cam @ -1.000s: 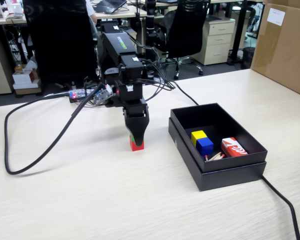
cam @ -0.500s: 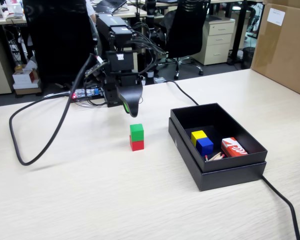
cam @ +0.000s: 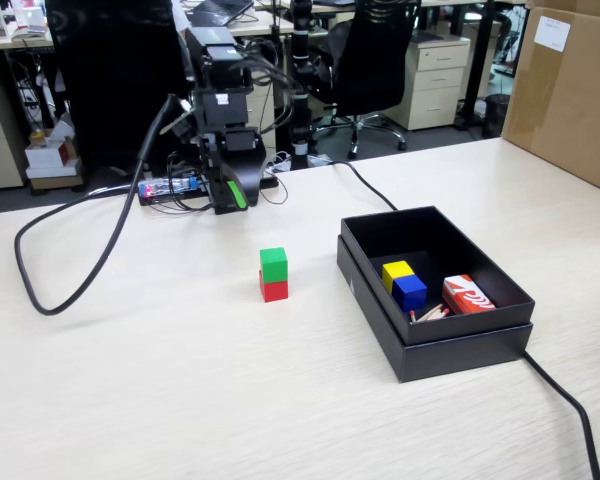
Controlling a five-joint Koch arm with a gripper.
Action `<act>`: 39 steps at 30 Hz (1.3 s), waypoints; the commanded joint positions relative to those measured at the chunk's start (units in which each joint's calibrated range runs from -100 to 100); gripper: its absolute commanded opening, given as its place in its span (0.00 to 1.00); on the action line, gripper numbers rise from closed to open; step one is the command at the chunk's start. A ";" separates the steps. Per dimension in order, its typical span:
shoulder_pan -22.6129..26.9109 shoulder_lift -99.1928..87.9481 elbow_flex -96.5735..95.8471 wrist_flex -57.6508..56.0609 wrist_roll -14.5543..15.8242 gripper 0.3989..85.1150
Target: Put the green cube on top of the red cube
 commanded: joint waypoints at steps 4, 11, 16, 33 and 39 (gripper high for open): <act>1.56 -9.16 -15.00 15.69 2.49 0.56; 2.74 -12.84 -24.43 18.89 3.32 0.57; 2.20 -13.07 -32.68 23.81 3.17 0.57; 2.44 -14.67 -48.63 37.81 0.73 0.59; 2.15 -18.34 -50.35 37.98 0.20 0.58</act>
